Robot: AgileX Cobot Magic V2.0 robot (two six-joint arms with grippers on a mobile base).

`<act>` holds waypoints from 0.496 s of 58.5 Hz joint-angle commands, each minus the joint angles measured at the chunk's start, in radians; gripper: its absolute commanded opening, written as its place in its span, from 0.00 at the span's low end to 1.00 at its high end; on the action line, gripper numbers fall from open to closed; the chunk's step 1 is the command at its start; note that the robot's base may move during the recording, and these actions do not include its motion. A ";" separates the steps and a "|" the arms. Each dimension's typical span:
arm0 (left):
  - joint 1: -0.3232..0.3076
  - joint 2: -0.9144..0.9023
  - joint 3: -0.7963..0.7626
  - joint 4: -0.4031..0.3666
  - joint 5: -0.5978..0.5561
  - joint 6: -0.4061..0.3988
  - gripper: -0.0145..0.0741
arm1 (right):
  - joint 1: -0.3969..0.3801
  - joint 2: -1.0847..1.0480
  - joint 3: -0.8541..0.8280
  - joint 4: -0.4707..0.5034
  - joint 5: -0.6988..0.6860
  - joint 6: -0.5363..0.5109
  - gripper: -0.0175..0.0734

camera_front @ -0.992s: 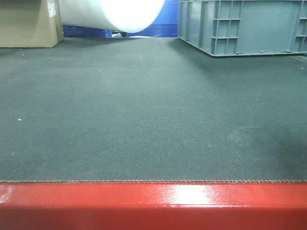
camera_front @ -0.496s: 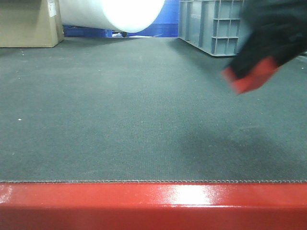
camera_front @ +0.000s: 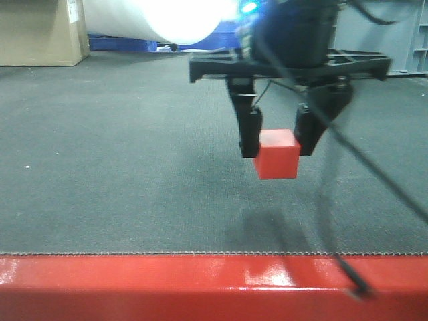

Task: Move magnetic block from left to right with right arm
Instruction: 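Lower the held red cube onto the second table with right gripper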

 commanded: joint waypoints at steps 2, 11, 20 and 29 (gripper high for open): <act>-0.006 -0.007 0.010 -0.008 -0.083 -0.001 0.03 | 0.020 0.021 -0.130 -0.035 0.089 0.017 0.62; -0.006 -0.007 0.010 -0.008 -0.083 -0.001 0.03 | 0.045 0.096 -0.212 -0.035 0.129 0.017 0.62; -0.006 -0.007 0.010 -0.008 -0.083 -0.001 0.03 | 0.052 0.118 -0.216 0.022 0.088 0.020 0.62; -0.006 -0.007 0.010 -0.008 -0.083 -0.001 0.03 | 0.052 0.118 -0.214 0.052 0.051 0.020 0.62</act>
